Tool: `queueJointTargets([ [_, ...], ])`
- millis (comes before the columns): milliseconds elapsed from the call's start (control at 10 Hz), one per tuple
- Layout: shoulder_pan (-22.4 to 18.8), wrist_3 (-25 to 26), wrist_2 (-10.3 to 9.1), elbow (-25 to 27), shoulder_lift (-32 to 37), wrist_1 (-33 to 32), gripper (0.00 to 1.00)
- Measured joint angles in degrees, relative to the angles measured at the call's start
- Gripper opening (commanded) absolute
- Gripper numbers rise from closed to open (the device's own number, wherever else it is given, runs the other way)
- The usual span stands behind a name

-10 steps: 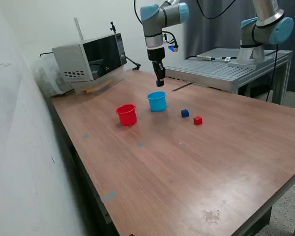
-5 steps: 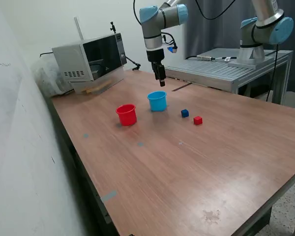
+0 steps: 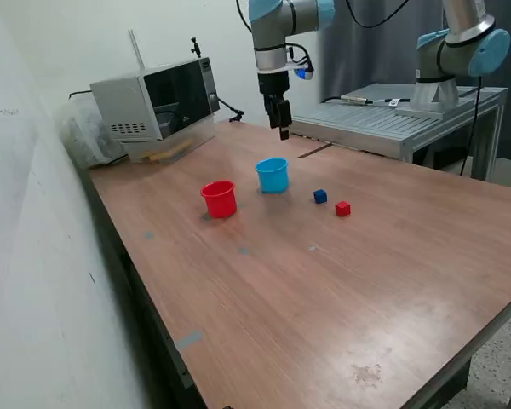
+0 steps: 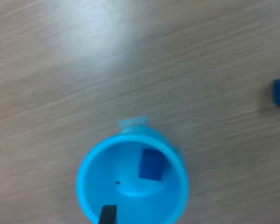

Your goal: Place red objects in the red bin, and blue objects in the blue bin.

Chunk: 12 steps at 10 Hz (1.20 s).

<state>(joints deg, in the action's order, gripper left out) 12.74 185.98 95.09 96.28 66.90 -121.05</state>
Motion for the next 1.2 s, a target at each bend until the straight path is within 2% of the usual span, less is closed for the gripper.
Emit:
queueJointTargets([
  [200, -3.80, 0.03, -0.17, 1.68, 2.66, -0.09, 1.00],
  [500, -12.55, 0.22, -0.54, 5.42, 5.98, -0.89, 1.00],
  [700, -17.26, 0.39, -2.01, 6.77, 6.88, -2.14, 1.00],
  [900, -20.87, 0.48, -3.40, 7.34, 6.70, -3.96, 1.00],
  [1200, -24.08, 1.50, -4.20, 7.16, 3.30, -6.16, 1.00],
])
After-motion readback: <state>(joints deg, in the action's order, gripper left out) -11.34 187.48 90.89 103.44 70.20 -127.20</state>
